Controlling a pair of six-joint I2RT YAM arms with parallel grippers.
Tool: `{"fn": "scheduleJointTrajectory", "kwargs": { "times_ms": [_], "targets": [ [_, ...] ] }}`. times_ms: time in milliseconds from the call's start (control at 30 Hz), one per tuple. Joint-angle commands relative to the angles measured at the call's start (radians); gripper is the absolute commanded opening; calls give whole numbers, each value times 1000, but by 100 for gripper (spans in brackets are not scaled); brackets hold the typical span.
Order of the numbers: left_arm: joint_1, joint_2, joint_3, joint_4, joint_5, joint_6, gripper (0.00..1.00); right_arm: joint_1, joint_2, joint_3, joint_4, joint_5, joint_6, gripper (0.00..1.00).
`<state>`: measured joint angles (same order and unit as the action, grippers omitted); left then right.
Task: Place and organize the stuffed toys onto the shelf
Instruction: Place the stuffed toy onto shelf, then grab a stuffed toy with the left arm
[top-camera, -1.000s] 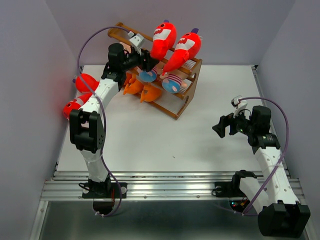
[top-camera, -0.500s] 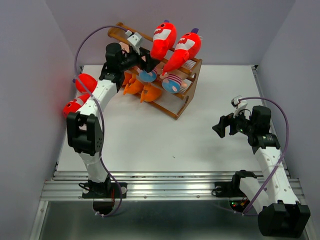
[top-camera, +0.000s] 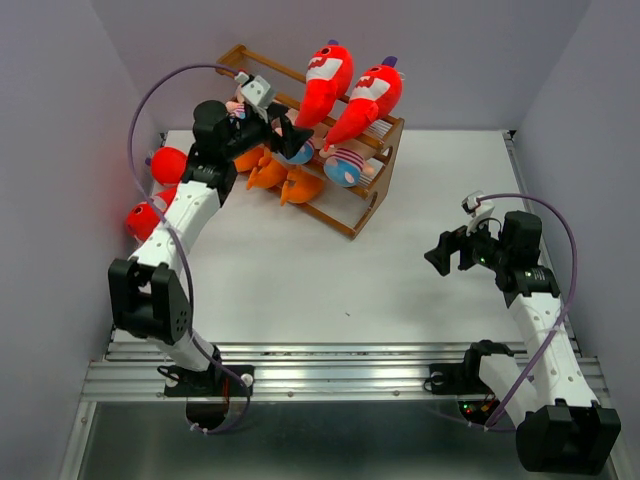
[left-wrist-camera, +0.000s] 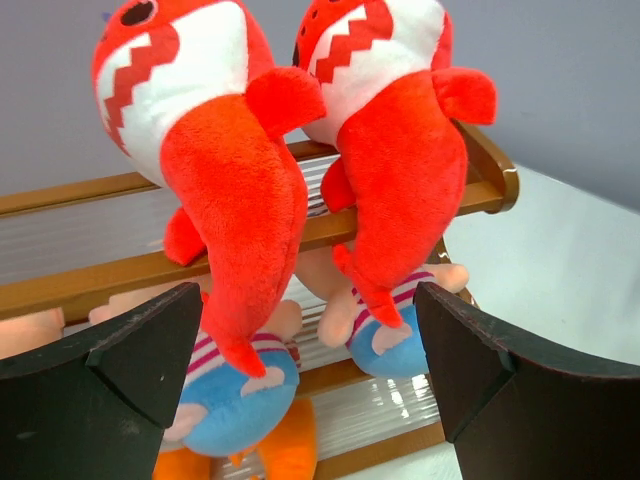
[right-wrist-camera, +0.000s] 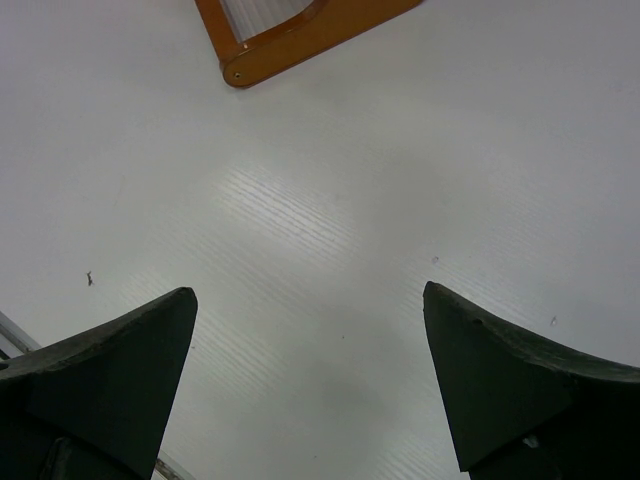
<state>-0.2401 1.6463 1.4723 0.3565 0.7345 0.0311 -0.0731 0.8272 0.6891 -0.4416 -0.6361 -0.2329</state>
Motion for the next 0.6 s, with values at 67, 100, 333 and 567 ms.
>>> {"fn": "scheduleJointTrajectory", "kwargs": {
  "times_ms": [67,100,333,567],
  "targets": [
    [7,-285,-168,98,-191,26,99,-8,-8,9,32,-8,-20,100],
    [7,-313,-191,96,-226,15,99,-8,-8,9,32,-10,-20,100],
    [15,-589,-470,73,-579,-125,99,-8,-28,4,27,-5,-29,100],
    [94,-658,-644,-31,-912,-341,99,-8,-13,9,27,4,-37,100]
  ]
}}
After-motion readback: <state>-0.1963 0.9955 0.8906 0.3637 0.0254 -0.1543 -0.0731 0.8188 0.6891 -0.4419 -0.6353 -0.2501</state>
